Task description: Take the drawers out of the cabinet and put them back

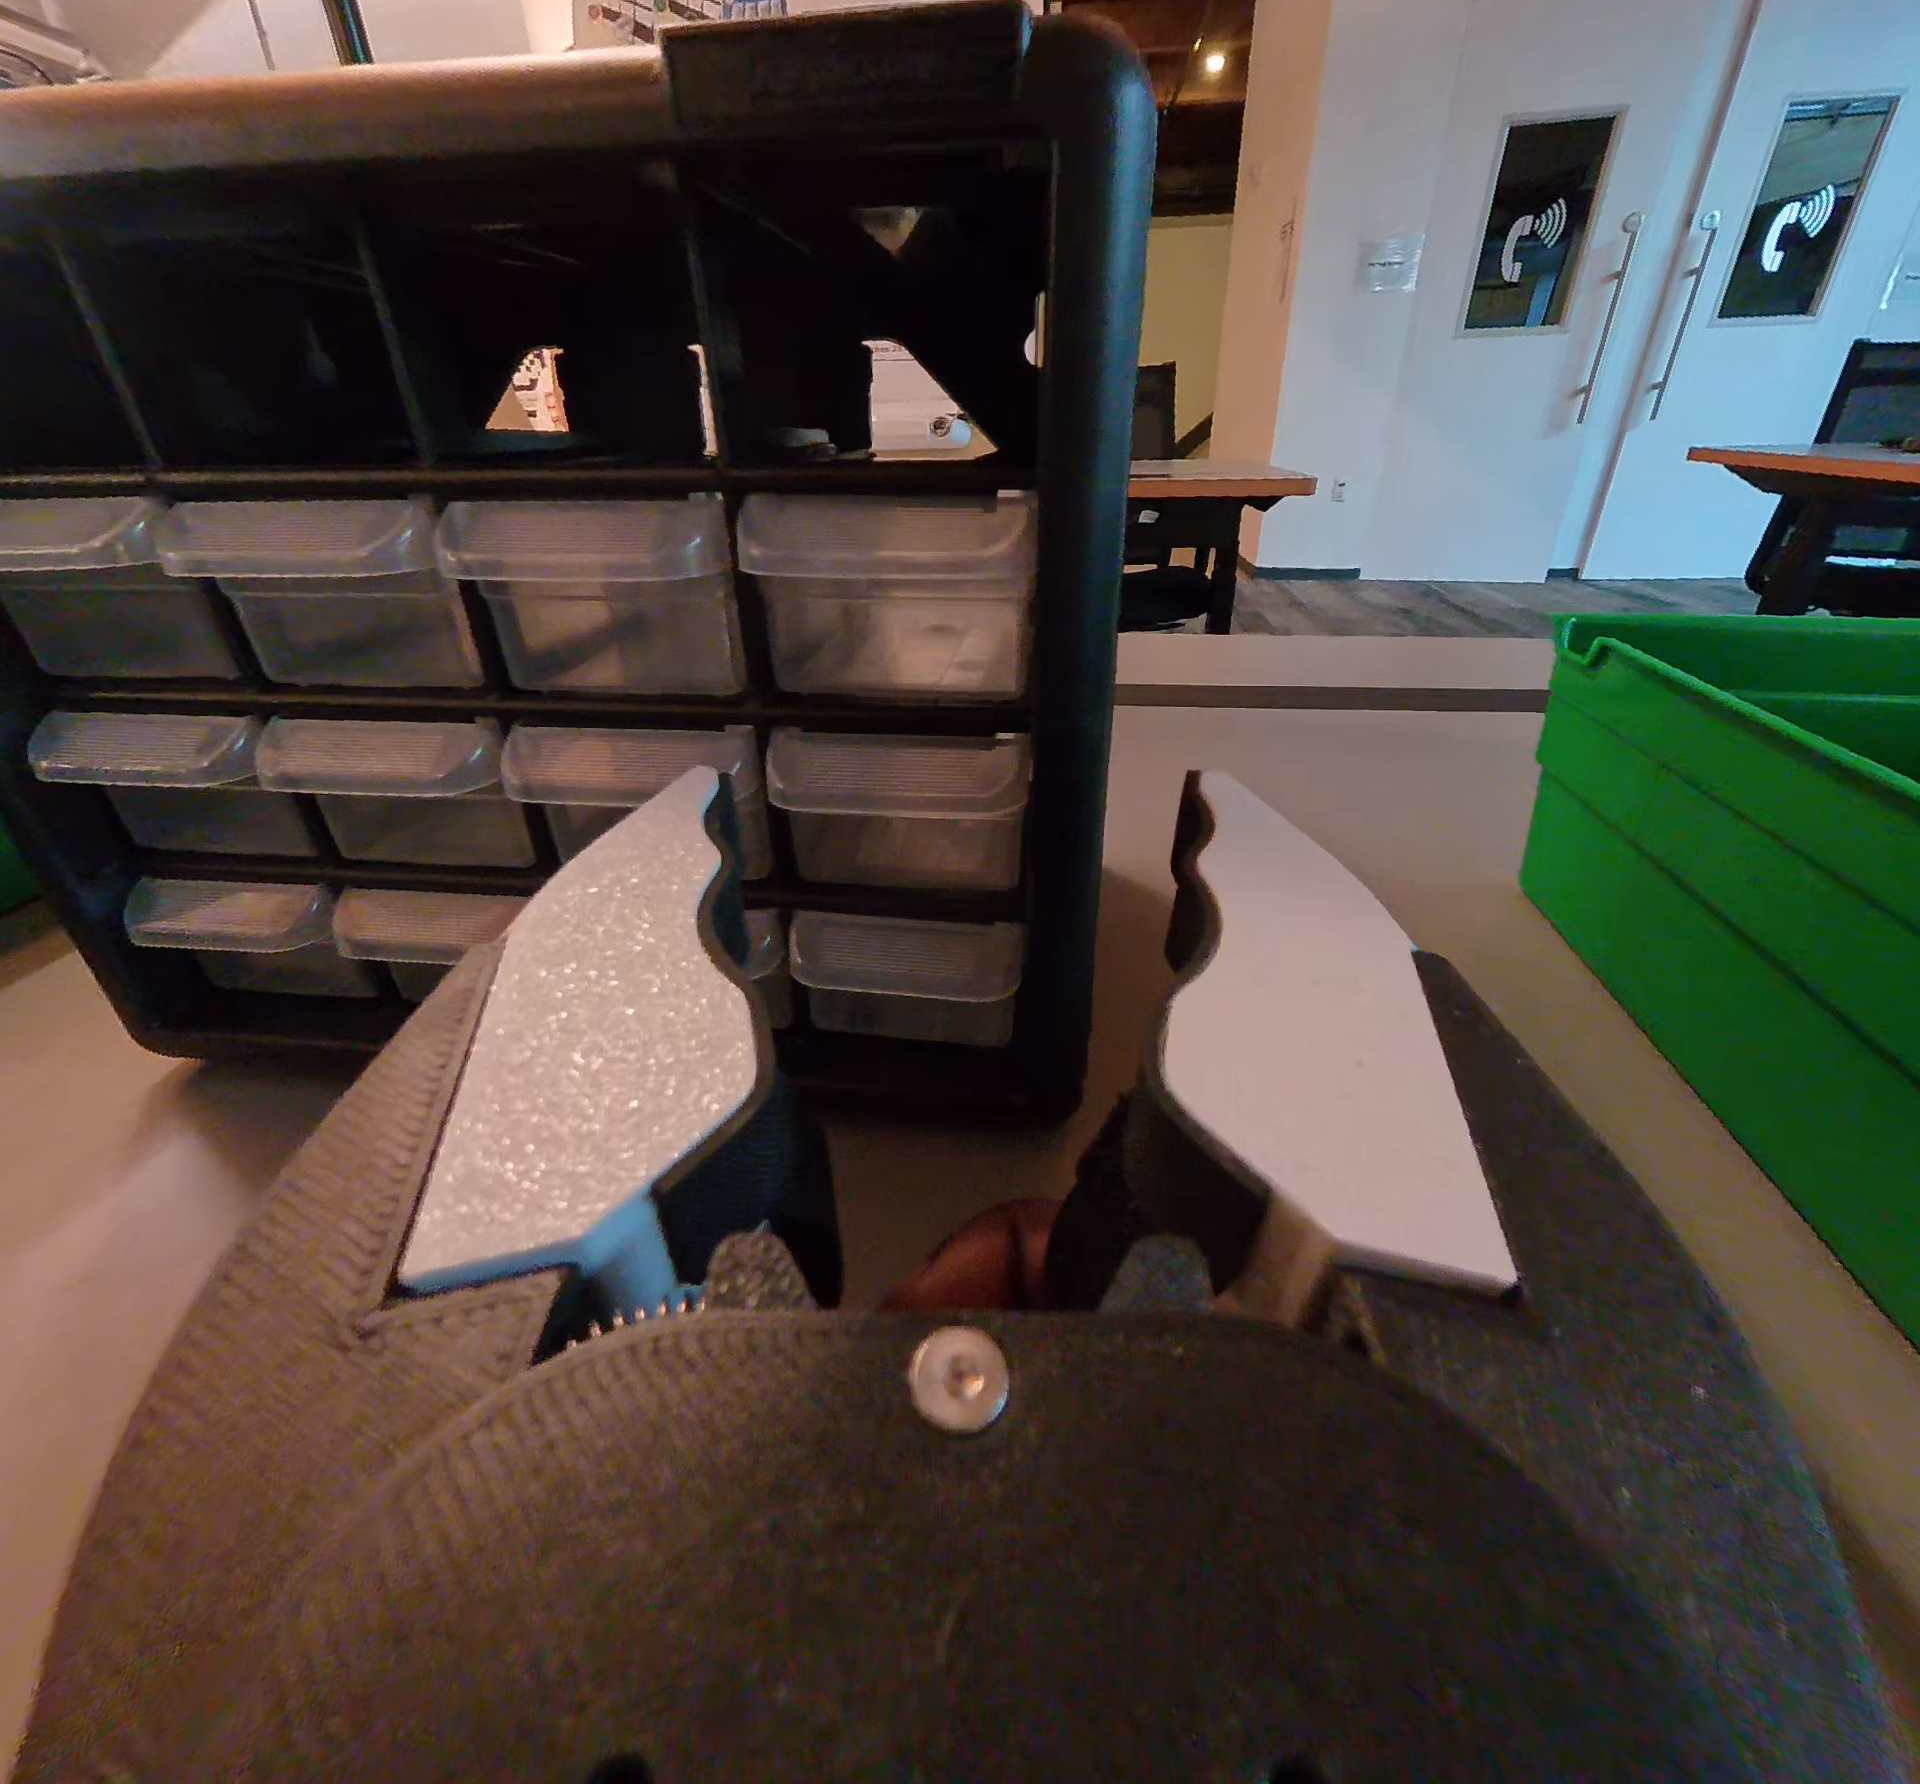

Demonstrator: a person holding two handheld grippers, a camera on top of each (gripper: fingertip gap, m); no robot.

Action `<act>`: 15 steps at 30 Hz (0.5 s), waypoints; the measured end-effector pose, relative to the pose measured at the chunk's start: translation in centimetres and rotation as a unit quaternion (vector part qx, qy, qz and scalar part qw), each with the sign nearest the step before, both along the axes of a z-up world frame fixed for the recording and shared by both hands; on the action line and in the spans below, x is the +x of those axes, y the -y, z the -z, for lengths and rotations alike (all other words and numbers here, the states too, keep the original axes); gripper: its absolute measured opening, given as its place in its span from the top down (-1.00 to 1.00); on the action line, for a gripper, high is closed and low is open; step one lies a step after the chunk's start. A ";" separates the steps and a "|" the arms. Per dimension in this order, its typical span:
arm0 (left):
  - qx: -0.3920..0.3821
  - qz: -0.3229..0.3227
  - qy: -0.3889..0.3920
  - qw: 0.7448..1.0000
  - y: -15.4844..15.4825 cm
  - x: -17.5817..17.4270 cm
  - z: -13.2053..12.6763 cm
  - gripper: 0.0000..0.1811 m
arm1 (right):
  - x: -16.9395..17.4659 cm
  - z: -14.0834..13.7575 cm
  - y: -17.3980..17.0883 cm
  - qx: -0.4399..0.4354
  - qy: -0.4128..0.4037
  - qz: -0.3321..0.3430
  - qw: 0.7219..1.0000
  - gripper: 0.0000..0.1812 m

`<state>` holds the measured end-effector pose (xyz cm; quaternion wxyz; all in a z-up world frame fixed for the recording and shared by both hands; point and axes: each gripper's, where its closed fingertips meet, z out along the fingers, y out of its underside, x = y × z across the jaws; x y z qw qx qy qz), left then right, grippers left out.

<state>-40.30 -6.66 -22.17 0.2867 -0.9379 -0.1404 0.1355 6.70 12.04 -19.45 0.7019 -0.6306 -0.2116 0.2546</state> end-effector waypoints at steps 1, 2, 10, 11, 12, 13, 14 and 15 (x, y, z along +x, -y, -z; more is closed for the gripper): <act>-0.024 -0.015 0.004 1.000 -0.2 -0.9 1.1 0.49 | 0.0 0.0 0.0 0.001 0.001 -0.001 1.000 0.11; -0.045 -0.031 0.003 0.999 -0.3 -1.9 2.0 0.50 | -0.1 0.0 0.1 0.002 0.001 -0.002 1.000 0.12; -0.077 -0.078 0.002 0.994 -0.9 -5.3 3.3 0.54 | -0.2 0.0 0.2 0.002 -0.002 -0.009 1.000 0.13; -0.082 -0.076 0.002 0.994 -1.0 -5.3 3.4 0.54 | -0.3 0.0 0.3 0.002 -0.001 -0.010 1.000 0.13; -0.087 -0.076 0.003 0.993 -1.0 -5.3 3.5 0.55 | -0.3 0.0 0.3 0.003 -0.001 -0.010 1.000 0.14; -0.089 -0.078 0.006 0.993 -1.1 -5.4 3.7 0.55 | -0.3 0.0 0.3 0.003 0.000 -0.011 1.000 0.14; -0.091 -0.079 0.012 0.993 -1.2 -5.4 4.0 0.55 | -0.3 -0.1 0.3 0.003 -0.001 -0.012 1.000 0.14; -0.097 -0.079 0.017 0.992 -1.3 -5.4 4.4 0.55 | -0.4 -0.1 0.3 0.004 -0.001 -0.013 1.000 0.15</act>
